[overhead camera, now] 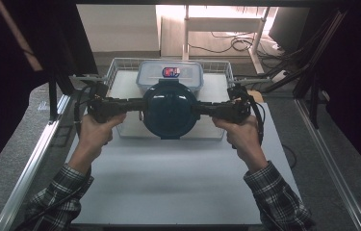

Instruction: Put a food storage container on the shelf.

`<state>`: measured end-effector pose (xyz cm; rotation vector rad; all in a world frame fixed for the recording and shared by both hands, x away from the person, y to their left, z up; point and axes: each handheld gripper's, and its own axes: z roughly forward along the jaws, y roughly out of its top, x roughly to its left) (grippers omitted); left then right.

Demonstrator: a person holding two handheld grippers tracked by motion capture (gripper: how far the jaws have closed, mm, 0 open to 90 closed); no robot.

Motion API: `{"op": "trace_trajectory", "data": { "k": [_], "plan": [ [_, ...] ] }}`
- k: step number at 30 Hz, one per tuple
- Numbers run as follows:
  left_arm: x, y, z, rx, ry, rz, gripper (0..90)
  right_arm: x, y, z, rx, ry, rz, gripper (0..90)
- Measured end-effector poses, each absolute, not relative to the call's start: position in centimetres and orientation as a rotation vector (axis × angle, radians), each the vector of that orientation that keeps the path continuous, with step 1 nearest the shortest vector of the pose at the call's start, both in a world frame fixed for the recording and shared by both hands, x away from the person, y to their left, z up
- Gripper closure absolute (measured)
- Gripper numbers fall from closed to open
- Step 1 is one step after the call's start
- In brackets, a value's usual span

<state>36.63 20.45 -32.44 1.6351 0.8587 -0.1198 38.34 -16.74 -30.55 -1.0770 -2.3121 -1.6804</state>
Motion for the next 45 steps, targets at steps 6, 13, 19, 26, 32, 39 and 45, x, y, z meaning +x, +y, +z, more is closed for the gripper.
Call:
{"op": "trace_trajectory", "data": {
  "k": [6, 13, 19, 26, 32, 39, 45],
  "plan": [
    [37.8, 20.8, -30.9, 1.624, 0.858, -0.108, 56.6, 39.6, -16.4, -29.0, -1.085, -2.299, -1.694, 56.4],
    [39.3, 21.2, -28.9, 1.614, 0.858, -0.097, 56.6, 41.0, -16.0, -27.2, -1.084, -2.29, -1.71, 56.3],
    [40.9, 21.6, -27.5, 1.598, 0.861, -0.091, 56.5, 42.5, -15.6, -25.7, -1.084, -2.29, -1.733, 56.3],
    [42.7, 21.8, -26.2, 1.58, 0.873, -0.086, 56.5, 44.5, -15.3, -24.3, -1.09, -2.276, -1.77, 56.3],
    [44.0, 21.8, -25.5, 1.574, 0.886, -0.072, 56.4, 45.9, -15.3, -23.8, -1.106, -2.253, -1.779, 56.2],
    [45.2, 21.8, -25.9, 1.562, 0.903, -0.069, 56.1, 47.3, -15.1, -23.9, -1.124, -2.255, -1.774, 56.1],
    [45.7, 21.7, -26.0, 1.557, 0.896, -0.039, 55.9, 48.0, -15.2, -24.0, -1.129, -2.232, -1.784, 55.8]
  ]
}}
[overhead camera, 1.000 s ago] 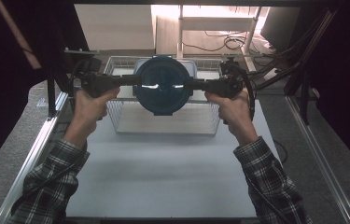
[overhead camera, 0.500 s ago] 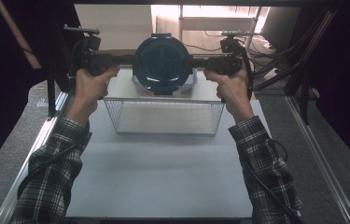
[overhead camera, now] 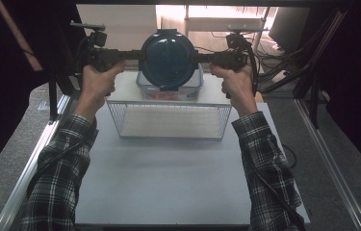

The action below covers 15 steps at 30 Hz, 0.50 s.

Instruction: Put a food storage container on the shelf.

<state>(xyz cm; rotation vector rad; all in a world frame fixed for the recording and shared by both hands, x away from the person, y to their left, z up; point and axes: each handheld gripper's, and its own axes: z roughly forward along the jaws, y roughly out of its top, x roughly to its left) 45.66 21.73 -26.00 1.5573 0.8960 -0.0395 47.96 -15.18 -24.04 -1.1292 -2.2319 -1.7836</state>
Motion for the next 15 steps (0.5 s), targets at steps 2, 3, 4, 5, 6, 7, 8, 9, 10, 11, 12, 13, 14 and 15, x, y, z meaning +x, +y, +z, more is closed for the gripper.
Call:
{"op": "trace_trajectory", "data": {
  "k": [2, 3, 4, 5, 6, 7, 8, 9, 10, 11, 12, 13, 14, 15],
  "plan": [
    [45.6, 21.6, -25.9, 1.57, 0.894, 0.0, 55.4, 48.0, -15.1, -24.0, -1.134, -2.234, -1.784, 55.3],
    [45.6, 21.5, -25.8, 1.579, 0.899, 0.03, 55.1, 48.0, -15.1, -24.0, -1.136, -2.236, -1.788, 55.0],
    [45.5, 21.4, -25.6, 1.595, 0.902, 0.056, 54.9, 48.0, -15.0, -24.0, -1.14, -2.241, -1.789, 54.5],
    [45.5, 21.2, -25.5, 1.613, 0.909, 0.081, 54.8, 48.0, -15.0, -24.0, -1.141, -2.246, -1.794, 54.0],
    [45.4, 21.1, -25.5, 1.631, 0.913, 0.108, 55.2, 48.1, -14.9, -23.9, -1.146, -2.247, -1.796, 53.4],
    [45.3, 20.9, -25.4, 1.649, 0.914, 0.139, 57.0, 48.1, -14.9, -23.9, -1.147, -2.241, -1.798, 52.7],
    [45.2, 20.7, -25.4, 1.672, 0.926, 0.173, 59.1, 48.2, -14.8, -23.9, -1.149, -2.236, -1.808, 52.1],
    [45.3, 20.6, -25.4, 1.676, 0.935, 0.168, 58.7, 48.2, -14.7, -23.8, -1.165, -2.226, -1.813, 51.5],
    [45.4, 20.7, -25.6, 1.674, 0.933, 0.157, 58.6, 48.3, -14.7, -23.8, -1.177, -2.221, -1.81, 51.3],
    [45.5, 20.7, -25.8, 1.654, 0.938, 0.139, 58.6, 48.4, -14.8, -23.8, -1.183, -2.211, -1.806, 51.2],
    [45.6, 20.7, -25.9, 1.647, 0.938, 0.138, 58.8, 48.6, -14.8, -23.9, -1.192, -2.204, -1.807, 51.0],
    [45.7, 20.7, -26.0, 1.642, 0.939, 0.138, 58.8, 48.8, -14.8, -23.9, -1.203, -2.193, -1.807, 50.9],
    [45.7, 20.8, -26.0, 1.639, 0.943, 0.138, 58.7, 48.9, -14.8, -24.0, -1.21, -2.191, -1.808, 50.5],
    [45.8, 20.7, -26.1, 1.636, 0.949, 0.14, 58.7, 49.0, -14.8, -24.0, -1.216, -2.194, -1.803, 50.1]
  ]
}}
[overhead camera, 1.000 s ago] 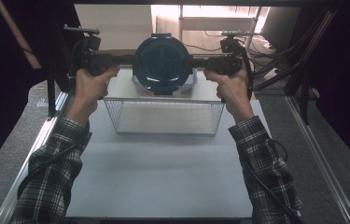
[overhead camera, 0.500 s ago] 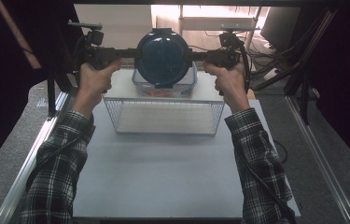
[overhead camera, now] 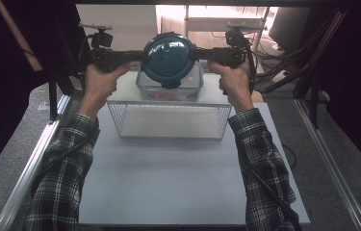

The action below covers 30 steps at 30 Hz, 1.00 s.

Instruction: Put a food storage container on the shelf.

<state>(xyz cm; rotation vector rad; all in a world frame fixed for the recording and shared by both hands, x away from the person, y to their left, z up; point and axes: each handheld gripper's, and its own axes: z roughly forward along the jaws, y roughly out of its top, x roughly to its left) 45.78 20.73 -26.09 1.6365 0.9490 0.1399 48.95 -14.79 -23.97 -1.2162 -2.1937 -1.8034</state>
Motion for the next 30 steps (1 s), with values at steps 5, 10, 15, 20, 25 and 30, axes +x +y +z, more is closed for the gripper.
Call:
{"op": "trace_trajectory", "data": {
  "k": [5, 10, 15, 20, 25, 30],
  "plan": [
    [45.9, 20.3, -26.2, 1.644, 0.965, 0.162, 56.9, 48.8, -14.1, -23.7, -1.312, -2.412, -1.762, 59.8],
    [45.6, 19.7, -25.6, 1.685, 0.972, 0.247, 61.9, 48.6, -13.3, -23.6, -1.353, -2.46, -1.755, 60.5],
    [44.6, 19.3, -25.1, 1.704, 0.981, 0.364, 64.0, 48.1, -13.3, -23.5, -1.35, -2.476, -1.752, 62.8],
    [42.3, 20.2, -24.9, 1.686, 0.918, 0.348, 72.8, 46.5, -14.1, -22.7, -1.295, -2.535, -1.816, 67.6],
    [39.4, 19.9, -25.6, 1.714, 0.829, 0.303, 80.4, 45.1, -15.2, -22.7, -1.255, -2.606, -1.796, 79.3],
    [38.6, 18.2, -27.4, 1.799, 0.814, 0.268, 81.0, 45.1, -15.1, -24.2, -1.253, -2.66, -1.721, 81.8]
  ]
}}
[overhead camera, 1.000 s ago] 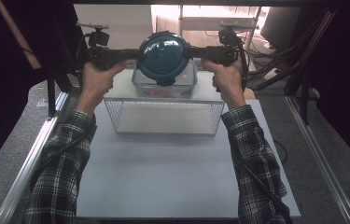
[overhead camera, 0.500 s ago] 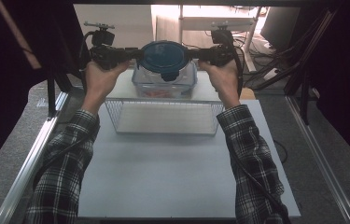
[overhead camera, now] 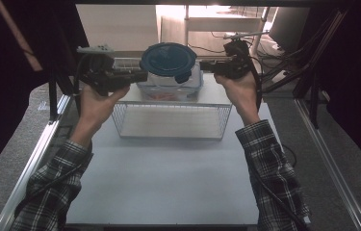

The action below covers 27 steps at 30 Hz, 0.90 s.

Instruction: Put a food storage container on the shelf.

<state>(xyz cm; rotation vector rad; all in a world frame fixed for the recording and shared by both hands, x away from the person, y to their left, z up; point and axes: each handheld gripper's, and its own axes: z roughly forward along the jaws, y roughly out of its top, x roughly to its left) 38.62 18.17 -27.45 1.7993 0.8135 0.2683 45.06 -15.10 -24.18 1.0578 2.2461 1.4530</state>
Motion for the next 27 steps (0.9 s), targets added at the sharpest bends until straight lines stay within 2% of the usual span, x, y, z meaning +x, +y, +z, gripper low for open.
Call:
{"op": "trace_trajectory", "data": {
  "k": [2, 4, 13, 21, 27],
  "plan": [
    [39.0, 17.7, -27.9, 1.817, 0.829, 0.276, 81.3, 45.3, -14.9, -24.6, 1.065, 2.252, 1.458, 81.4],
    [39.5, 17.6, -28.0, 1.837, 0.865, 0.336, 80.9, 45.4, -14.6, -24.8, 1.067, 2.257, 1.458, 80.7],
    [42.0, 19.4, -28.2, 1.743, 0.958, 0.276, 79.9, 45.8, -14.1, -25.3, 1.076, 2.272, 1.453, 79.8],
    [43.4, 19.3, -27.8, 1.757, 1.0, 0.303, 80.3, 45.9, -13.8, -25.4, 1.086, 2.258, 1.451, 81.1],
    [43.5, 19.4, -28.1, 1.734, 1.004, 0.274, 79.6, 45.6, -13.7, -25.5, 1.066, 2.261, 1.457, 80.3]
  ]
}}
